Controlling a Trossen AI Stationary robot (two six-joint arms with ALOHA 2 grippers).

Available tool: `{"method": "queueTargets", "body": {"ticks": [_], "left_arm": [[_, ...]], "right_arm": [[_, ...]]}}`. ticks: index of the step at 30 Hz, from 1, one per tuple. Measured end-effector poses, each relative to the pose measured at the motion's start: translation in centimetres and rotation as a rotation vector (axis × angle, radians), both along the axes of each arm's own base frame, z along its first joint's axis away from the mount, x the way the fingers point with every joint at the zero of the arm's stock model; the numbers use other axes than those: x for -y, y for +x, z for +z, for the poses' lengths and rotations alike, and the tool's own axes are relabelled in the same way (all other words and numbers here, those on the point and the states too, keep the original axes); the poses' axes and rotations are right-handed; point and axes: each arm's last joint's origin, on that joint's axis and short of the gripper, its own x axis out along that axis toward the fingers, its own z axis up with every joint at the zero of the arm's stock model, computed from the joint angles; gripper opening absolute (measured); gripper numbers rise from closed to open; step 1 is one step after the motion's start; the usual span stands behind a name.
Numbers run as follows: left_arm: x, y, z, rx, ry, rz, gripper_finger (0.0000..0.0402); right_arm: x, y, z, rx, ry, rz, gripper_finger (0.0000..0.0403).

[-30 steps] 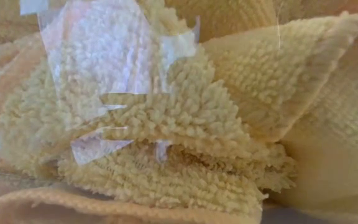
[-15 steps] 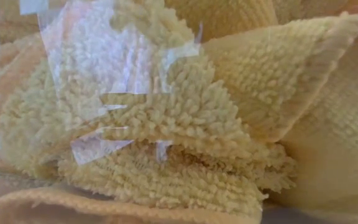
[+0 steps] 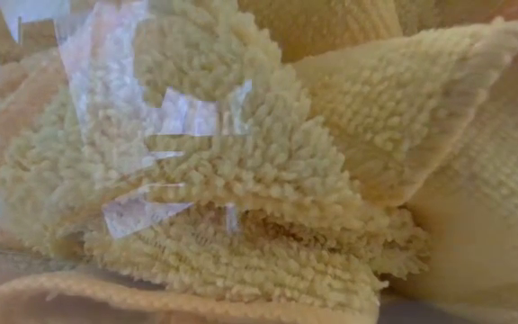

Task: Sort microfiber towel by color & place in baskets
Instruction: Return to Home Position

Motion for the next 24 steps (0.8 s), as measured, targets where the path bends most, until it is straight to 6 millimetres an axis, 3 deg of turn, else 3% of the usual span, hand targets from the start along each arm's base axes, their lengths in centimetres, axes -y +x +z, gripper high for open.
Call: {"method": "queueTargets", "body": {"ticks": [9, 18, 24], "left_arm": [[-0.1, -6.2, -3.1, 0.174, 0.000, -0.048, 0.0000], [-0.3, -10.0, -4.5, 0.305, 0.084, -0.124, 0.0000], [-0.6, -11.6, -5.7, 0.374, 0.151, -0.126, 0.0000]], "right_arm": [[-0.1, 0.3, 0.2, 0.041, 0.084, -0.094, 0.0000], [-0.2, 0.3, 0.2, 0.048, 0.150, -0.180, 0.0000], [-0.1, 0.3, 0.2, 0.059, 0.187, -0.246, 0.0000]]}}
